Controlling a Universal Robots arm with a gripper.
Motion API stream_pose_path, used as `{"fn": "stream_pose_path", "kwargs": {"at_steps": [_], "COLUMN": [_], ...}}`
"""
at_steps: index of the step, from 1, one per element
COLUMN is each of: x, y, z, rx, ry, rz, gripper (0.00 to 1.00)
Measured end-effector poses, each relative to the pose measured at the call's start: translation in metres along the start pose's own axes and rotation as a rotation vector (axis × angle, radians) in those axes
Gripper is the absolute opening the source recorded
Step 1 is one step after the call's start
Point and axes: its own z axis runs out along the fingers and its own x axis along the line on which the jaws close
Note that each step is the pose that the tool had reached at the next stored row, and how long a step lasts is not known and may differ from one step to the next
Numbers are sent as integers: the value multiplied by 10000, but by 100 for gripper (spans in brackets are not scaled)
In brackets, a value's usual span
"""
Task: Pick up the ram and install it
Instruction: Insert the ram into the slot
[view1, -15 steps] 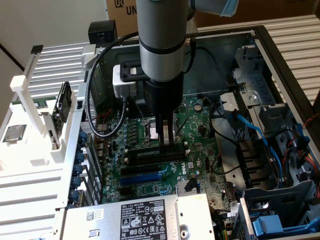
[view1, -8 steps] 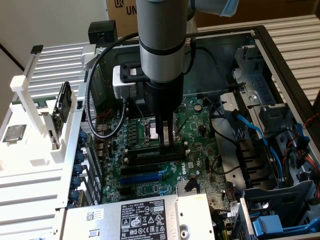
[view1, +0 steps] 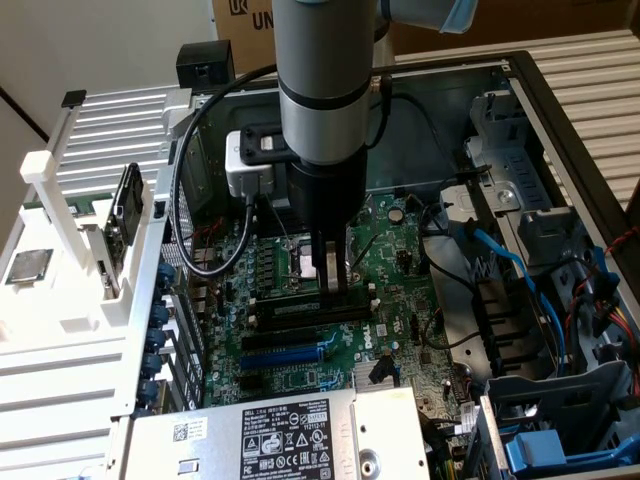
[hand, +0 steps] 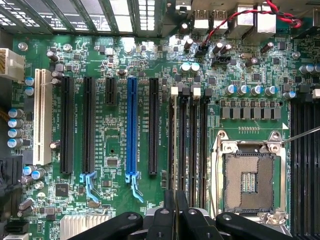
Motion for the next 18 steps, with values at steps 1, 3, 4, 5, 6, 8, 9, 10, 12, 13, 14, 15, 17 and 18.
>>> {"fn": "stream_pose_path", "kwargs": {"at_steps": [1, 3, 4, 5, 6, 8, 9, 10, 12, 13, 14, 15, 17, 18], "x": [0, 0, 1, 1, 1, 1, 0, 0, 0, 0, 0, 0, 0, 0], "y": [0, 0, 0, 0, 0, -1, 0, 0, -1, -1, -1, -1, -1, -1], "z": [0, 8, 11, 12, 13, 14, 16, 18, 27, 30, 31, 33, 40, 41], "rx": [0, 1, 2, 2, 3, 4, 5, 6, 7, 7, 6, 6, 7, 6], "ry": [1, 1, 0, 1, 1, 1, 1, 1, 1, 0, 1, 1, 1, 2], "rz": [0, 0, 0, 0, 0, -1, 0, 0, 0, 0, 0, -1, 0, 0], "gripper": [13, 13, 13, 13, 13, 13, 13, 13, 13, 13, 13, 13, 13, 13]}}
